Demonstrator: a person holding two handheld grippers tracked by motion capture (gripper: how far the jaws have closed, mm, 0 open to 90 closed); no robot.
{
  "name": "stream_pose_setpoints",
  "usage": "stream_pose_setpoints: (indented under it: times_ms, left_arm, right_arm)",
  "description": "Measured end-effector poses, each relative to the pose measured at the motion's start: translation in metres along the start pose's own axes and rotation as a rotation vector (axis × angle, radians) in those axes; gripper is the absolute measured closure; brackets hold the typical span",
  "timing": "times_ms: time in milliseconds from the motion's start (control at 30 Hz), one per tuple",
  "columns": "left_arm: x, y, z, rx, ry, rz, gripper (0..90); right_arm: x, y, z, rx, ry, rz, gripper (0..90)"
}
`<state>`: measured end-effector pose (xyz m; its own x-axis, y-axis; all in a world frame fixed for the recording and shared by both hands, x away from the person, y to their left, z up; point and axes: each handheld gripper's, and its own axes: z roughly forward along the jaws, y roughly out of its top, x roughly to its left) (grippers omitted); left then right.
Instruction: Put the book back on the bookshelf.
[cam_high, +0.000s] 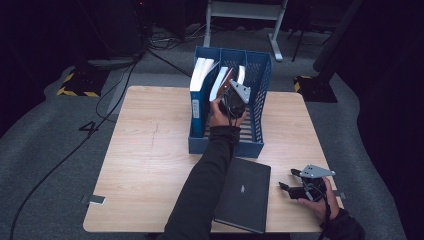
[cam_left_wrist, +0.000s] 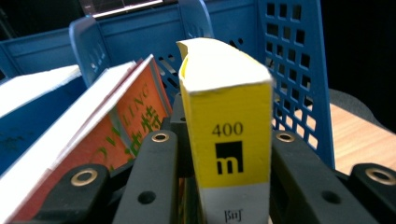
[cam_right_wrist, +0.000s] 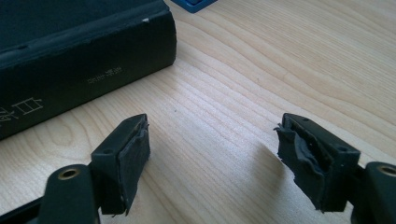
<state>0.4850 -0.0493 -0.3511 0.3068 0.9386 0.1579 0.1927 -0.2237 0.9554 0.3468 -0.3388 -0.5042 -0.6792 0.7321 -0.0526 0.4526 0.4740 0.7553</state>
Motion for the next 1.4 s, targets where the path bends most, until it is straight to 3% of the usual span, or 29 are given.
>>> stream_pose_setpoints:
  times_ms: [367, 733, 967, 1100, 1267, 1400]
  left_arm:
    - [0.001, -0.014, -0.005, 0.024, -0.023, 0.026, 72.3]
    - [0.007, -0.016, -0.018, 0.086, -0.095, 0.129, 67.3]
    - [0.010, -0.020, -0.027, 0.115, -0.127, 0.164, 65.7]
    - [0.012, -0.022, -0.032, 0.120, -0.159, 0.160, 63.8]
    - [0.015, -0.027, -0.045, 0.071, -0.209, 0.115, 60.0]
    - [0.021, -0.032, -0.055, 0.061, -0.232, 0.115, 57.5]
  right_arm:
    - [-0.002, 0.000, 0.000, 0.004, 0.012, 0.012, 25.3]
    - [-0.002, 0.000, 0.001, 0.006, 0.015, 0.015, 25.3]
    - [-0.003, 0.000, 0.001, 0.009, 0.023, 0.022, 25.3]
    - [-0.003, 0.000, 0.001, 0.009, 0.023, 0.022, 25.3]
    - [-0.003, 0.000, 0.001, 0.007, 0.018, 0.018, 25.3]
    - [-0.003, 0.000, 0.001, 0.006, 0.017, 0.015, 25.1]
